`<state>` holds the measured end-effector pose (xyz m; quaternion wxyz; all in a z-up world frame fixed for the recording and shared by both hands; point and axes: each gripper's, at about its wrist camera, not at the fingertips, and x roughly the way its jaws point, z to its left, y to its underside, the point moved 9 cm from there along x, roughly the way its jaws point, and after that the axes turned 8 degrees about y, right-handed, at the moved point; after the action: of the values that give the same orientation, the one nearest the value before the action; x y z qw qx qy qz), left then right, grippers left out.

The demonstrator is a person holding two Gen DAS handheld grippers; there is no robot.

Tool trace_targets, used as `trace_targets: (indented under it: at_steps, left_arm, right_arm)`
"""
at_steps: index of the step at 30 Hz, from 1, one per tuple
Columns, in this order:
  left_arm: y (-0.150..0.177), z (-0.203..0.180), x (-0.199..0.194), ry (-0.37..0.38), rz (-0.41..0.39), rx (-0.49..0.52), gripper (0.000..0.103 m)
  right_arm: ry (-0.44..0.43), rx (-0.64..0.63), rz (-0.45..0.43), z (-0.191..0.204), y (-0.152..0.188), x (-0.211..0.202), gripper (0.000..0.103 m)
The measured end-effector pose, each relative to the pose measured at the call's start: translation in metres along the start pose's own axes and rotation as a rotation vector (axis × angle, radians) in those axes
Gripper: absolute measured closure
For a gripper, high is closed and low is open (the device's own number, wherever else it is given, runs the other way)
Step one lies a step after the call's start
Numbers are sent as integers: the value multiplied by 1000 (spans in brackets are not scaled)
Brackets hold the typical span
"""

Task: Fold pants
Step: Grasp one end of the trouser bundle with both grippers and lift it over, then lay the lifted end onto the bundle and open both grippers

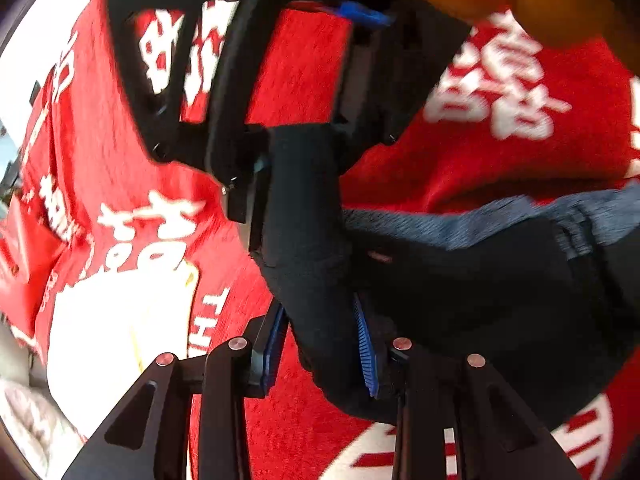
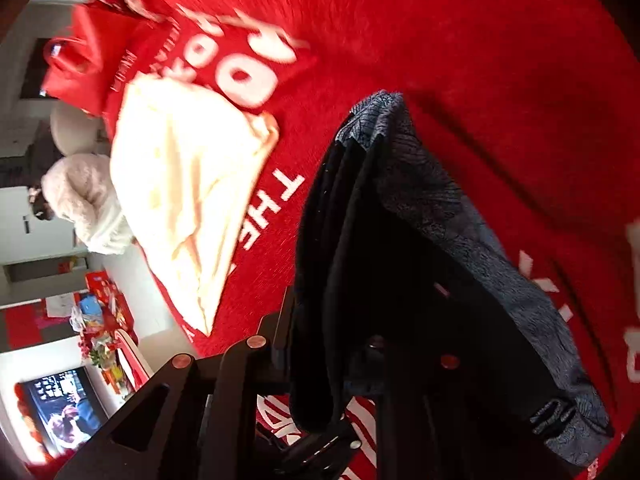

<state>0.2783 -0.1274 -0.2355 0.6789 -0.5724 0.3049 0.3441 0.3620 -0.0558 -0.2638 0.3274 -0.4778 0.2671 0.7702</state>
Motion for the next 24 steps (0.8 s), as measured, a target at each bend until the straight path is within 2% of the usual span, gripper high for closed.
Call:
trace_targets:
  at_steps: [3,9,12,16,19,24]
  left_arm:
    - [-17,-27,-30,39,-56,62,70]
    - [-46,-92,-75,147,-115,136,70]
    - [-60,-137,-94,205,-136,192,70]
    - [-70,-215,-113,277,-153,292,70]
    - [-67,-266,-111,318,-132,344,70]
    - [-47,-337,-89,347,-53,432,70]
  right_arm:
    - [-91,56,-95,-15,23,-37,85]
    - [-210,171,-265,-61,83,-109,85]
    - [-251,247,-356,-97,122,-141,85]
    - [-294,347,-460,-152,178,-175,85]
    - [-309,429,-498,-194,218,-183,85]
    - [-329,574,-511,-265,273,-159,85]
